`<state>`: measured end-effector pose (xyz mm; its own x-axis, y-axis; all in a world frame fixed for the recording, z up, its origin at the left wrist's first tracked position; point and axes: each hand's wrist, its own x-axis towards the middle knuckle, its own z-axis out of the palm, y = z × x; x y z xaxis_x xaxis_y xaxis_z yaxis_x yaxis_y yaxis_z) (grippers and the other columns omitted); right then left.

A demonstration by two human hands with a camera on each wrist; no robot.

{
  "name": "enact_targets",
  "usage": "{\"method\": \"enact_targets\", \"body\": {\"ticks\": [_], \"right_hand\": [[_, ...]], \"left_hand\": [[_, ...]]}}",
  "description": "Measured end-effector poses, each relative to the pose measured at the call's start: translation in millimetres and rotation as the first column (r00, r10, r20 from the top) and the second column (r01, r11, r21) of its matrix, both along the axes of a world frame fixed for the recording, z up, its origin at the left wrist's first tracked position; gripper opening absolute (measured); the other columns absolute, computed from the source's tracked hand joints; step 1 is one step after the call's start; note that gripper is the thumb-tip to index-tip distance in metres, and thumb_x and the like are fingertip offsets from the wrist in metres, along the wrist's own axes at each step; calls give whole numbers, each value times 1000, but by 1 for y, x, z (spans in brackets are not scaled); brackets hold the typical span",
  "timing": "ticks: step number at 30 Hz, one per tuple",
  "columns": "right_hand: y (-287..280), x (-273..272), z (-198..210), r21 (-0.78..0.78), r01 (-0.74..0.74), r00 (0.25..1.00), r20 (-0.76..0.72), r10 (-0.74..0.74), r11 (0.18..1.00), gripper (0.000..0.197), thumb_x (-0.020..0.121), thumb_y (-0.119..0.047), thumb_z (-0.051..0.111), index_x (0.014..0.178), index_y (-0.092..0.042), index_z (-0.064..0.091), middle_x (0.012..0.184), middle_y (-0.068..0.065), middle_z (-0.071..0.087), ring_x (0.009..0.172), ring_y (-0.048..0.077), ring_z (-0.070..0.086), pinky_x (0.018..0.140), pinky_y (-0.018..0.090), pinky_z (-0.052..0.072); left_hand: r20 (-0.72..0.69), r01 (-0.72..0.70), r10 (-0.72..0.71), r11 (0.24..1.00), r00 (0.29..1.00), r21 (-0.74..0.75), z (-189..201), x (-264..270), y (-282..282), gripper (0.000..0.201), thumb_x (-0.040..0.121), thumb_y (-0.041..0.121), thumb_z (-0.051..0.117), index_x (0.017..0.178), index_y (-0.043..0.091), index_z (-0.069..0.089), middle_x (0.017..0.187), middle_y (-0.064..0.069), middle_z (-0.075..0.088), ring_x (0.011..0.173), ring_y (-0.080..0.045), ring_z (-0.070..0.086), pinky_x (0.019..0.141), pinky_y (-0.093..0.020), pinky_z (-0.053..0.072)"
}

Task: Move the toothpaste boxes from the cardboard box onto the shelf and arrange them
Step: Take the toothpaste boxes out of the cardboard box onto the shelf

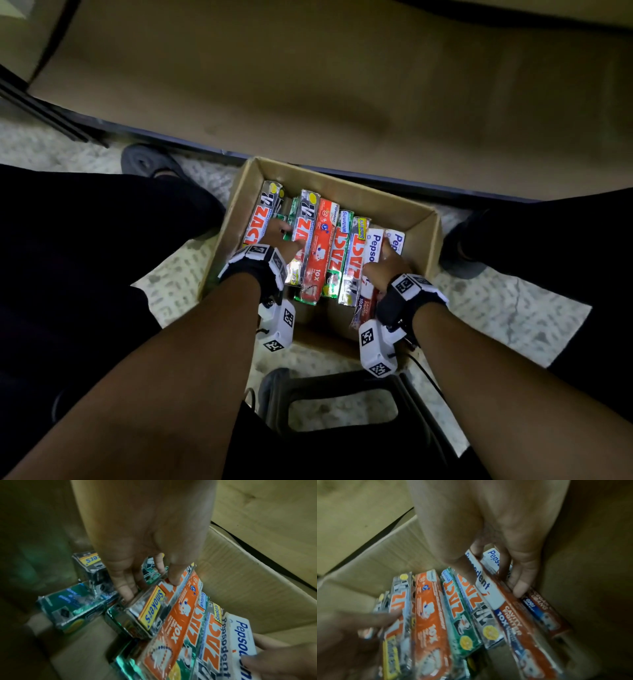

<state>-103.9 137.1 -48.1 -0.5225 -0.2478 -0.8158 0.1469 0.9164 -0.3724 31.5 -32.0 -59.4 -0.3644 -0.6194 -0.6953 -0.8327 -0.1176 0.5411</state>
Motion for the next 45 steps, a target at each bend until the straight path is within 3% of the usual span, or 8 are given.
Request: {"method": "enact_targets", "body": {"ticks": [6,9,13,19,28,34,39,45], "right_hand": [[3,1,3,-86,114,993,23,-112,990,89,86,-1,52,155,-45,15,84,-14,65,85,17,68,82,34,57],[4,6,0,-113,180,983,-13,-183,977,89,85,1,54,153,-45,21,106,-6,70,90,18,68,86,39,58],[2,6,-3,-89,351,935,-14,-354,932,80,78,-7,70,147,-30,38,128,2,64,104,25,66,93,43,55],[1,5,1,-174,296,949,-53,-309,939,57,79,-9,73,128,-28,54,108,-1,71,85,15,69,78,33,58],[-3,-1,8,-242,290,956,20,-294,926,41,62,-18,74,91,-44,60,99,-6,74,84,18,73,80,45,61],[1,-4,37,-303,285,955,11,-296,909,39,67,-14,76,92,-40,60,98,-4,74,81,19,74,76,44,62],[4,-5,67,-346,272,957,4,-289,898,47,79,-9,72,119,-29,60,104,0,72,88,20,71,82,45,60],[5,-9,101,-430,237,949,-90,-303,871,49,72,-9,75,115,-29,65,100,-4,74,80,15,73,78,40,62]], "left_hand": [[-98,-59,58,998,994,-9,1,7,-1,42,78,24,81,109,21,53,95,8,58,78,-11,58,66,-24,44],[-96,-102,113,988,989,114,4,5,-5,50,66,22,89,104,32,56,105,0,68,96,-23,65,90,-43,54],[-47,-88,100,974,994,209,14,5,-9,78,44,39,94,114,26,63,117,-2,66,101,-27,66,90,-46,55],[-84,-61,81,973,993,221,21,10,-8,57,59,31,91,110,29,64,102,6,67,91,-18,66,90,-42,55],[-96,2,16,983,995,186,36,1,0,57,58,30,93,106,27,64,109,1,70,100,-25,66,93,-44,54],[-93,31,-19,992,995,122,56,-1,7,77,44,47,92,112,28,62,108,0,68,96,-26,67,88,-44,55],[-137,22,-6,993,991,117,78,-7,15,73,44,40,94,109,29,62,106,1,67,96,-26,67,88,-45,56],[-221,14,-4,999,975,46,115,-13,20,58,52,34,94,101,31,63,106,2,69,95,-20,67,87,-42,56]]}}
